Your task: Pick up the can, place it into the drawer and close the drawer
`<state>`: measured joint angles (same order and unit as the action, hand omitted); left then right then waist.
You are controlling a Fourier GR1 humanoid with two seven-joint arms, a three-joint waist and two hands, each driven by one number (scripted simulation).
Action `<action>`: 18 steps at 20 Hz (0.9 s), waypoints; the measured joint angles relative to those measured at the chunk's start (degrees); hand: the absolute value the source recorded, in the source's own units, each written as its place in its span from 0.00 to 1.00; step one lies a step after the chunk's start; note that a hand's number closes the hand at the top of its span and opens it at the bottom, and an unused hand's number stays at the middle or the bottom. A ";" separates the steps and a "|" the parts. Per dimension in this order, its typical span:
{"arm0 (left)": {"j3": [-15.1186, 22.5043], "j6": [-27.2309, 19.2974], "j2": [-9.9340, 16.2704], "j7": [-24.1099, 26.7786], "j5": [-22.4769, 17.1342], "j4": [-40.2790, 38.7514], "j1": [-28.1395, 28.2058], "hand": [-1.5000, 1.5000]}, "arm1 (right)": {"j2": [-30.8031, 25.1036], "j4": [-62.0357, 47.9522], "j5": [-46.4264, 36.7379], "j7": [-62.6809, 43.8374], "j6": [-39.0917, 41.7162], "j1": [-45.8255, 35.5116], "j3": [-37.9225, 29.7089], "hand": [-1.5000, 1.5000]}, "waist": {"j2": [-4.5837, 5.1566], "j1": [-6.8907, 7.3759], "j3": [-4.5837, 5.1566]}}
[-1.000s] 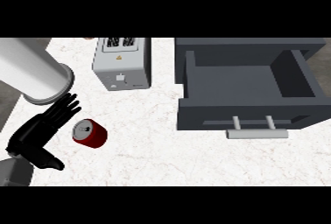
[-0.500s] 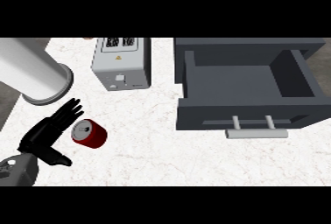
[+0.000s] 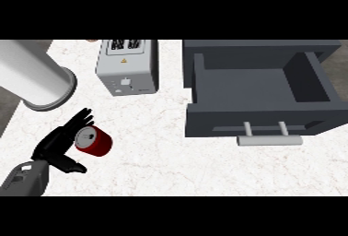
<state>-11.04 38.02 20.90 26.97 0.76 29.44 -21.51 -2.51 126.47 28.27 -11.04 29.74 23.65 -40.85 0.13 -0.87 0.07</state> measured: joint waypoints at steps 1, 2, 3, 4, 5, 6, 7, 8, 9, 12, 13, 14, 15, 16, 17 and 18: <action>0.14 -0.23 -0.13 0.74 0.39 -1.40 -0.48 0.00 | 0.19 0.38 0.22 -0.39 0.01 0.12 -0.06 0.00 | 0.03 -0.05 0.01; 0.47 -0.49 -0.51 1.34 0.89 -2.66 -0.90 0.00 | 0.34 0.99 0.50 -0.99 -0.24 -0.08 0.22 0.00 | 0.06 -0.12 0.01; 0.72 -1.13 -1.33 1.64 1.14 -3.21 -1.28 0.00 | 0.62 0.97 -0.02 -0.94 -0.27 -0.38 0.34 0.00 | 0.05 -0.07 0.02; 0.62 -1.25 -1.27 2.07 1.26 -4.49 -1.98 0.00 | 1.00 0.88 -0.73 -1.05 -0.37 -0.84 0.80 0.00 | 0.07 -0.08 0.03; 0.66 -1.35 -1.25 2.57 1.55 -5.90 -2.56 0.00 | 1.32 0.74 -1.35 -0.62 -0.52 -0.94 1.15 0.00 | 0.10 -0.13 0.03; 0.66 -1.12 -1.26 2.67 1.50 -6.43 -2.79 0.00 | 1.46 0.32 -1.62 -0.12 -0.14 -1.00 0.98 0.00 | 0.09 -0.10 0.02; 0.71 -1.23 -1.28 3.26 1.65 -7.19 -2.86 0.00 | 1.68 0.42 -1.81 0.08 0.02 -0.56 1.07 0.00 | 0.09 -0.13 0.02; 0.59 -1.17 -1.25 3.49 1.64 -8.27 -3.13 0.00 | 1.70 1.45 -1.28 -0.77 -0.24 -0.29 1.06 0.00 | 0.12 -0.22 0.02; 0.34 -0.88 -1.32 2.96 1.31 -8.99 -3.97 0.00 | 1.70 1.93 -1.20 -1.19 -0.59 -0.68 1.19 0.00 | 0.12 -0.21 0.03; -0.41 -1.03 -2.38 2.45 0.46 -10.99 -5.77 1.00 | 1.14 1.92 -0.13 -1.64 -0.34 -0.54 0.59 0.00 | 0.14 -0.35 0.03; -0.54 -0.53 -2.53 1.93 0.09 -10.98 -6.15 1.00 | 1.21 2.11 0.37 -1.78 0.09 0.06 0.25 0.00 | 0.10 -0.29 0.03; -0.50 -0.07 -2.93 1.78 -0.07 -11.17 -6.31 1.00 | 1.25 2.03 0.63 -1.80 0.30 0.15 0.12 0.00 | 0.08 -0.27 0.01; -0.54 0.65 -2.96 1.20 -0.34 -11.28 -6.73 1.00 | 1.09 1.62 0.68 -1.99 0.32 -0.12 0.08 0.00 | 0.07 -0.20 0.01; -0.54 1.55 -2.99 0.24 -0.70 -11.20 -6.96 1.00 | 1.12 1.87 0.83 -2.44 0.01 -0.27 0.05 0.00 | 0.04 -0.09 0.00; -0.43 2.32 -3.30 -0.37 -0.88 -11.38 -7.03 1.00 | 1.28 1.74 0.66 -2.49 0.07 -0.44 0.23 0.00 | 0.03 -0.05 0.00; -0.22 2.73 -3.92 -0.84 -0.97 -11.21 -7.32 1.00 | 0.75 1.32 1.76 -2.62 0.43 -0.27 -0.30 0.00 | 0.01 -0.08 0.00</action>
<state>-11.26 40.75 16.98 26.12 -0.21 18.22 -28.83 -1.76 127.80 30.03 -13.66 30.17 23.38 -41.15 0.14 -0.95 0.07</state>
